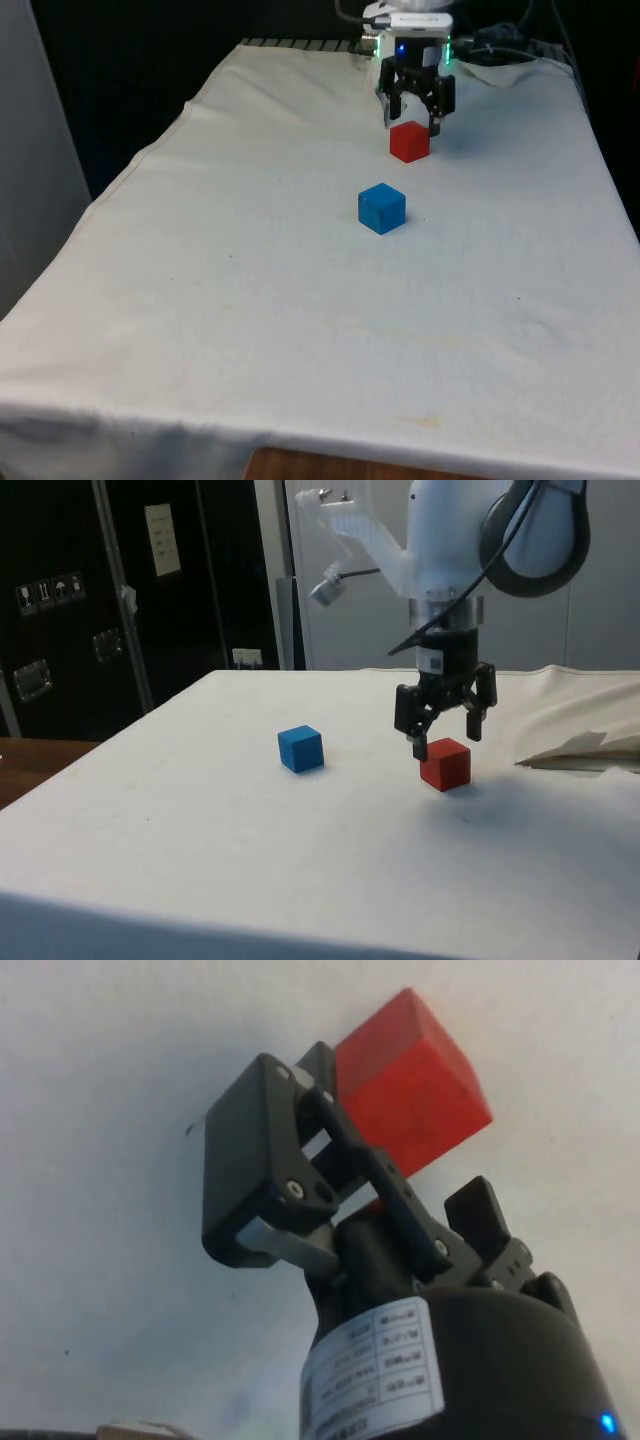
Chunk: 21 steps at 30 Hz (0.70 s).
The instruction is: Stack the two cubes.
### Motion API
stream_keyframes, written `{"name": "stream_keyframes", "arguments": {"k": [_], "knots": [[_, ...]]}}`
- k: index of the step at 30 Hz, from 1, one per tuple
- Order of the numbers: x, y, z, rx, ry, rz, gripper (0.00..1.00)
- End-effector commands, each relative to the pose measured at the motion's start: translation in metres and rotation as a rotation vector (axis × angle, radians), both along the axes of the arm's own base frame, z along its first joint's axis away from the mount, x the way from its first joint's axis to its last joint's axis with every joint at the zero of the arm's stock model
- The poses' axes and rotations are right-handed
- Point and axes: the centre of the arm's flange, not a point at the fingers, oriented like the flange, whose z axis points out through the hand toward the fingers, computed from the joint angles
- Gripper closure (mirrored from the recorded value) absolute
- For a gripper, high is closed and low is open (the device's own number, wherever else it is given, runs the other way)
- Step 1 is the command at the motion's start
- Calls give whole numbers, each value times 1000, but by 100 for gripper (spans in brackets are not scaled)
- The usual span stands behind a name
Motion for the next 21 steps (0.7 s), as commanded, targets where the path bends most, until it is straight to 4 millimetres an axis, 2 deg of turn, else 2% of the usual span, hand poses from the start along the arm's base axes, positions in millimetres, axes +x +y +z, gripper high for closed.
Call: {"name": "stream_keyframes", "arguments": {"k": [1,8,16,21], "knots": [[2,-2,-2,0,1,-2,0],[11,-14,-14,1,-18,-8,0],[8,-16,-18,-3,-7,-6,0],[1,-14,-14,-1,-21,-11,0]]}}
